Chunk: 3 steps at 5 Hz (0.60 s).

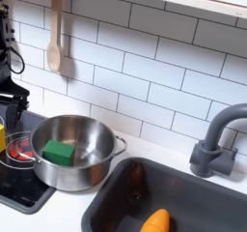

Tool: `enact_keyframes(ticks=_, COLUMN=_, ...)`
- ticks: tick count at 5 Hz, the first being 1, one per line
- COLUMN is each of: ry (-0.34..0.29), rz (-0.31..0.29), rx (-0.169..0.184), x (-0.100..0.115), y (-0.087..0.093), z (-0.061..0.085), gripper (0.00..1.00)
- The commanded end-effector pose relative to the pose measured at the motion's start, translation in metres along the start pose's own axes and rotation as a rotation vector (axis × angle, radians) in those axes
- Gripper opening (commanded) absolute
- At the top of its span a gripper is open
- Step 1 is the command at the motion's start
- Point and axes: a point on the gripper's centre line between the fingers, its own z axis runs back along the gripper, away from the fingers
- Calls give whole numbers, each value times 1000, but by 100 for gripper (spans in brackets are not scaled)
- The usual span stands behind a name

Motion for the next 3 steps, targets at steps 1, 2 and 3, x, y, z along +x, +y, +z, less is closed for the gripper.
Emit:
enact_keyframes(ticks=1, ry=-29, rz=-86, rx=-16, x=5, y=-26, z=9, gripper=100)
enact_keyframes(ticks=2, ry=-28, rz=-100, rx=-23, x=5, y=-31, z=7, gripper=100)
enact_keyframes(ticks=3, ry=-36, rz=-130, rx=-27, x=6, y=-38, z=9, gripper=100)
